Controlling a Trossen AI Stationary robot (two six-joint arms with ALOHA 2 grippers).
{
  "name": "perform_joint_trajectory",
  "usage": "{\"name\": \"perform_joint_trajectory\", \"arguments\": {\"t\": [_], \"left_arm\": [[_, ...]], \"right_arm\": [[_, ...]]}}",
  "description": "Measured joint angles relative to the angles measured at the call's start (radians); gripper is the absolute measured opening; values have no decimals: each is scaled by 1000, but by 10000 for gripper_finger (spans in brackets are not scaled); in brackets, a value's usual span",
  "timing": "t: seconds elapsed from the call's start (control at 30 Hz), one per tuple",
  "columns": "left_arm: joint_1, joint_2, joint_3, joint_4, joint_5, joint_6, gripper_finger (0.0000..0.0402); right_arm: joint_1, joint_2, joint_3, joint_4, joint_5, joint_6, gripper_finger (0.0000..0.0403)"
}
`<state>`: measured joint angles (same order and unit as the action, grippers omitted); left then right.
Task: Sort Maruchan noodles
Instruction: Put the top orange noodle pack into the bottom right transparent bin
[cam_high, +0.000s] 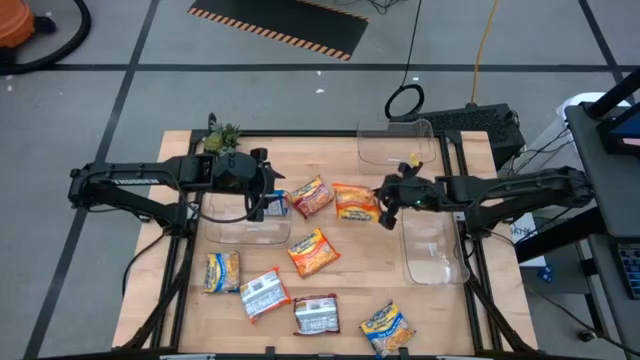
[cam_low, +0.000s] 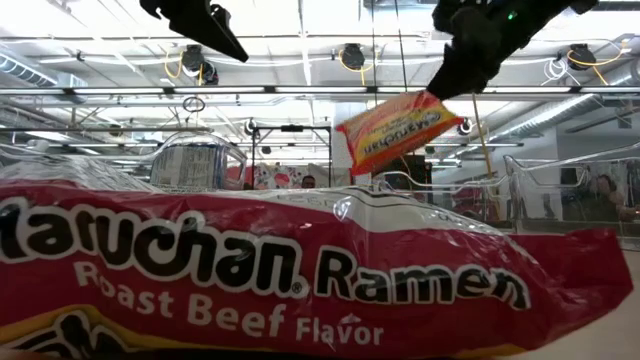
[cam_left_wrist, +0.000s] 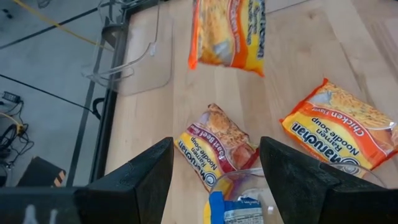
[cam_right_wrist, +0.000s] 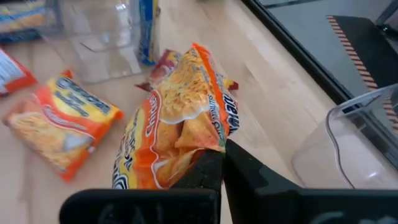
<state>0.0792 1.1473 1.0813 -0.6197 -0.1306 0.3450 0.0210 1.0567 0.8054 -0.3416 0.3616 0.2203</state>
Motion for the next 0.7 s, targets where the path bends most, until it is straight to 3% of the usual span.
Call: {"name": "perform_joint_trajectory", "arguments": {"t": [0.17,0.37,0.53,0.7], "left_arm": [[0,0,0,-5,0,1,243],[0,0,0,32,0,1,243],[0,0,0,28,0,-30,243],[-2,-1,-33,6,1,-134,243]], "right_arm": [[21,-16,106,-216,15,110,0],[60,36,362,-615,28,260,0],[73,69,546,-761,32,384,0],[72,71,647,-880,29,418,0]]}}
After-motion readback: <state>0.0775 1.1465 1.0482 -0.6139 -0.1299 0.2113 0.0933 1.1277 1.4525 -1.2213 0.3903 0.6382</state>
